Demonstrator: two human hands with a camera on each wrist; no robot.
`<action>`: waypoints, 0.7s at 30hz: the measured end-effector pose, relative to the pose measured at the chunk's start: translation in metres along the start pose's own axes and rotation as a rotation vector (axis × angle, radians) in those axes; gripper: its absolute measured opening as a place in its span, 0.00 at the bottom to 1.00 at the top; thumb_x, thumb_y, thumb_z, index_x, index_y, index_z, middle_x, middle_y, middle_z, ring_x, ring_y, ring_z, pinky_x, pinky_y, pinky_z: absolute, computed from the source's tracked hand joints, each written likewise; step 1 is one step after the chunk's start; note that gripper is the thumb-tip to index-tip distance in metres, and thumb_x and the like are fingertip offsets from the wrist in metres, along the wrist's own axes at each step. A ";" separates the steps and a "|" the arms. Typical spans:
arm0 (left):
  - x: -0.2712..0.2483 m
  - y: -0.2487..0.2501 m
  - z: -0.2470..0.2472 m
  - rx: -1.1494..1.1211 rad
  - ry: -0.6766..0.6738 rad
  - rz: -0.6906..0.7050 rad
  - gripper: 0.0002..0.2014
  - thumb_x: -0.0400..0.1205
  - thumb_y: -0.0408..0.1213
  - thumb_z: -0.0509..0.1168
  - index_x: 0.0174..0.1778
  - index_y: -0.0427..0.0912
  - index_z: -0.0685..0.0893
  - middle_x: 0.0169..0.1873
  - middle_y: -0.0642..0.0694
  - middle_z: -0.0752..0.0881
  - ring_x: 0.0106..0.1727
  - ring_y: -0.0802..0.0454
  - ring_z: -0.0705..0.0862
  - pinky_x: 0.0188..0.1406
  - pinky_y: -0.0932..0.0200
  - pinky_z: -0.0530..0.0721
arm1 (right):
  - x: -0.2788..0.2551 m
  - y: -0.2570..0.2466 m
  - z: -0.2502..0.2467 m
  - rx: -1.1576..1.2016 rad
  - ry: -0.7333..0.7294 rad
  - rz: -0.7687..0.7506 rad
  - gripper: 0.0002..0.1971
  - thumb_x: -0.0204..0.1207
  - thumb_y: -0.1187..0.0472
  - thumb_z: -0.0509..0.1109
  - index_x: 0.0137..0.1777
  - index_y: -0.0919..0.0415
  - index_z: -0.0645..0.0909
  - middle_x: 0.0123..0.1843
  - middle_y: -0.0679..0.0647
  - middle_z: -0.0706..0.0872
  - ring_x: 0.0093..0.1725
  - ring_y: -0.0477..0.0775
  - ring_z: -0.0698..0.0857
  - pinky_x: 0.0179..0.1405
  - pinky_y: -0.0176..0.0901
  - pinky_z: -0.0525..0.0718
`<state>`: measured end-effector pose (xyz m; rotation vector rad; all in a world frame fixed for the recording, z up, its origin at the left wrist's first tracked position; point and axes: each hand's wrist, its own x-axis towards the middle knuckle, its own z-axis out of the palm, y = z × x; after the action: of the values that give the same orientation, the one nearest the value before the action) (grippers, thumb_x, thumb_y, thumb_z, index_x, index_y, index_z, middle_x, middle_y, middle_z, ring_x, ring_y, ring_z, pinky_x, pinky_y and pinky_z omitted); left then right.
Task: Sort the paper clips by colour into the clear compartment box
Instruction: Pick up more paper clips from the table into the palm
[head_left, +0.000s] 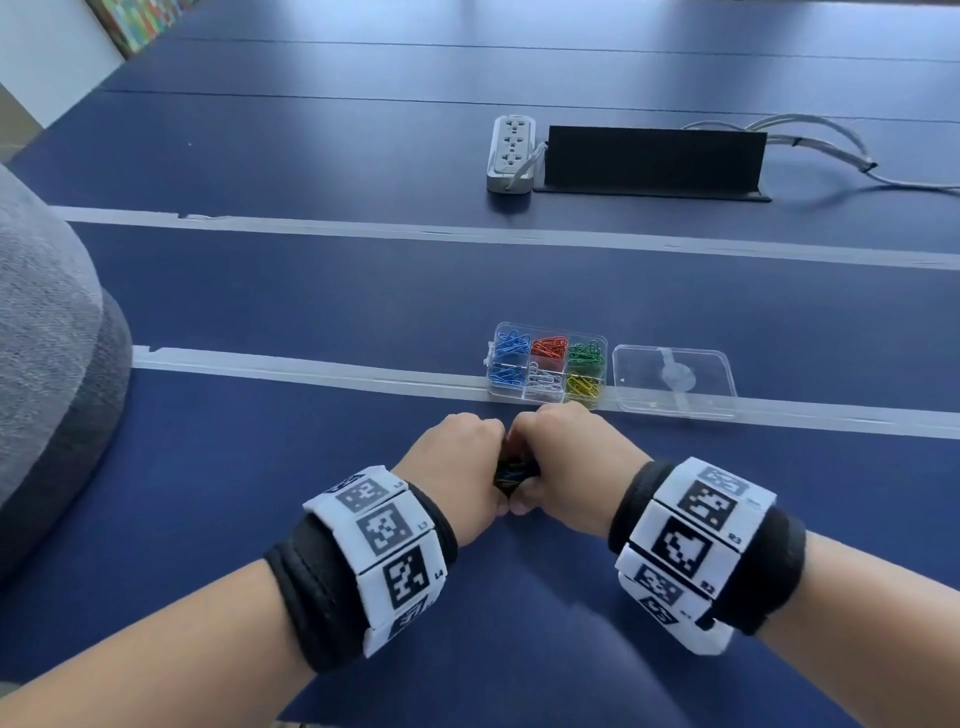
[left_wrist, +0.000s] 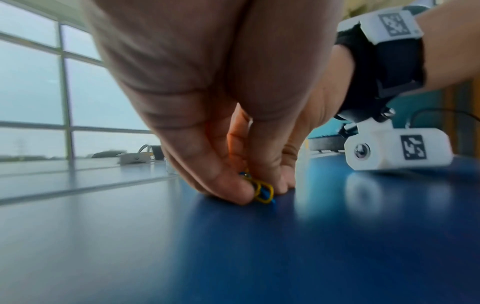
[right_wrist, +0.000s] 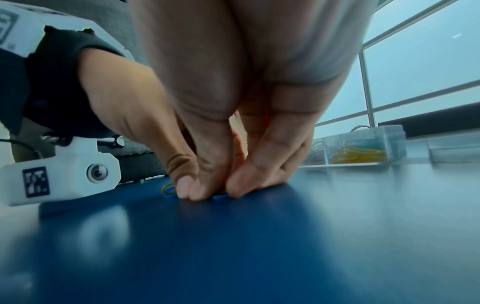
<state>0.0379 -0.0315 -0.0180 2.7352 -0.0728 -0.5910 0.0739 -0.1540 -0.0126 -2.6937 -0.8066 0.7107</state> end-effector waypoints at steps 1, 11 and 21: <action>0.000 0.000 -0.001 -0.014 -0.001 -0.012 0.14 0.74 0.38 0.71 0.55 0.43 0.81 0.54 0.45 0.82 0.57 0.46 0.81 0.52 0.56 0.79 | 0.001 0.000 0.000 0.005 0.010 -0.004 0.17 0.66 0.58 0.77 0.53 0.61 0.83 0.52 0.58 0.86 0.52 0.59 0.83 0.43 0.41 0.77; -0.003 0.002 -0.005 -0.163 -0.022 -0.089 0.09 0.69 0.35 0.70 0.44 0.46 0.88 0.42 0.46 0.89 0.45 0.47 0.87 0.47 0.54 0.87 | -0.005 -0.001 0.000 0.072 0.084 -0.013 0.10 0.67 0.57 0.72 0.46 0.59 0.88 0.43 0.57 0.89 0.43 0.57 0.85 0.43 0.41 0.84; -0.002 0.007 -0.002 -0.162 0.069 -0.103 0.05 0.72 0.35 0.71 0.41 0.48 0.87 0.44 0.49 0.87 0.47 0.50 0.85 0.46 0.59 0.84 | -0.007 0.006 -0.007 0.148 0.073 0.015 0.04 0.67 0.59 0.73 0.40 0.57 0.88 0.38 0.54 0.88 0.38 0.53 0.83 0.40 0.41 0.85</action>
<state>0.0373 -0.0374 -0.0131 2.6109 0.1282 -0.5059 0.0755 -0.1633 -0.0060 -2.5796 -0.6891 0.6438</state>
